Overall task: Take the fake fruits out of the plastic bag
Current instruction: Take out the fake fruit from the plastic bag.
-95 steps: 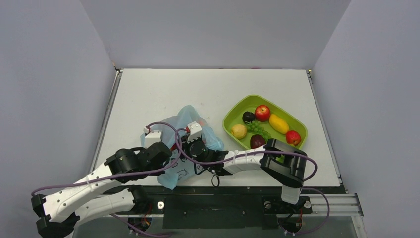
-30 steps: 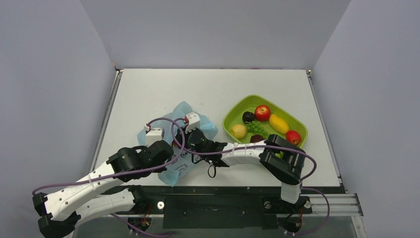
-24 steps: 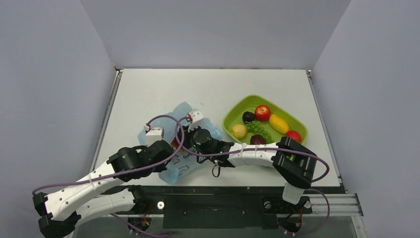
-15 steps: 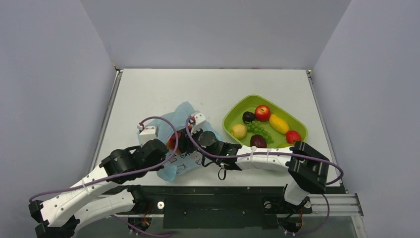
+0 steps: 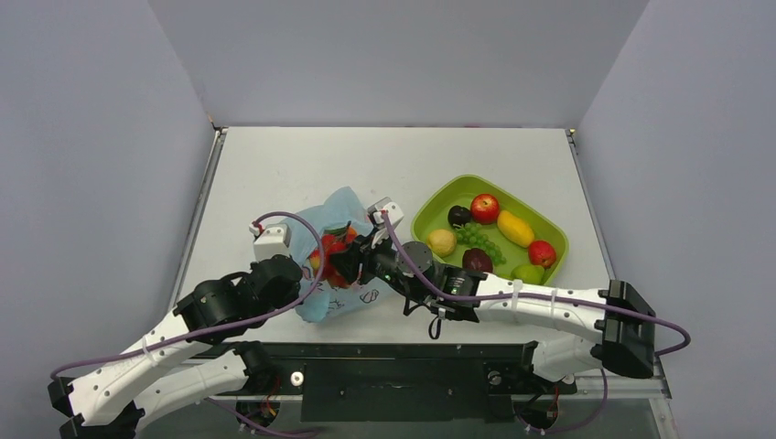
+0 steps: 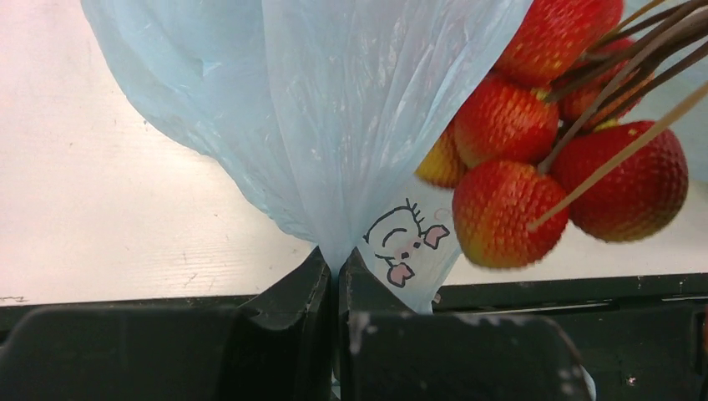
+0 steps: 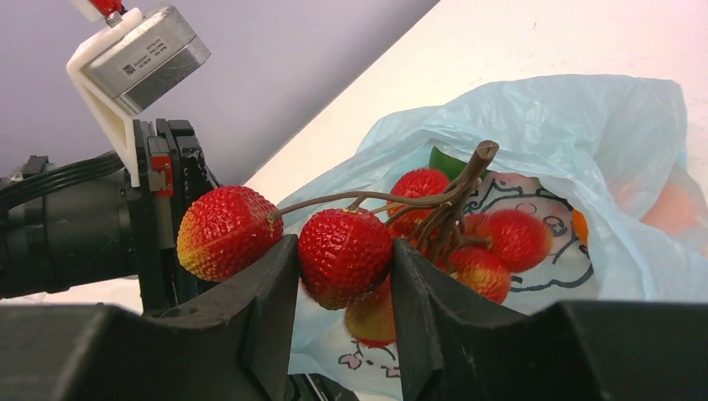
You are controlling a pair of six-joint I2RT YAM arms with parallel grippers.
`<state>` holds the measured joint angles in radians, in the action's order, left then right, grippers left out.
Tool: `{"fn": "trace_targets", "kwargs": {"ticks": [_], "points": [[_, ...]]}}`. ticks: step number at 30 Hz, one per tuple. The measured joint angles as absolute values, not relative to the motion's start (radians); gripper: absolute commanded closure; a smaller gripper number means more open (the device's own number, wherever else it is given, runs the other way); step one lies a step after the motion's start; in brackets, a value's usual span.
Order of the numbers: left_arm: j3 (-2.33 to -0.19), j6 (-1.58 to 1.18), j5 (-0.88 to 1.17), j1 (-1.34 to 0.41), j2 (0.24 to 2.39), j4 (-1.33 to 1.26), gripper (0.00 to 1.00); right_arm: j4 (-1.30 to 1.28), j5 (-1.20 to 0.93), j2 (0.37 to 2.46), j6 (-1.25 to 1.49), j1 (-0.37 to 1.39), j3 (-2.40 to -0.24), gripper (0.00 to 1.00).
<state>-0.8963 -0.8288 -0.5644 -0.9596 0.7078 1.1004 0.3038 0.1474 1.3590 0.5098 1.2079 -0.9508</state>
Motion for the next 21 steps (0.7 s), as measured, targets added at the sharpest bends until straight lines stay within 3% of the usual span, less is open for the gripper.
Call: {"fn": "trace_targets", "kwargs": {"ticks": [21], "points": [[-0.887,-0.811,-0.567,-0.959,0.741,1.079,1.0,-0.14,0.443,0.995,0.461,1.182,-1.051,1.0]]}}
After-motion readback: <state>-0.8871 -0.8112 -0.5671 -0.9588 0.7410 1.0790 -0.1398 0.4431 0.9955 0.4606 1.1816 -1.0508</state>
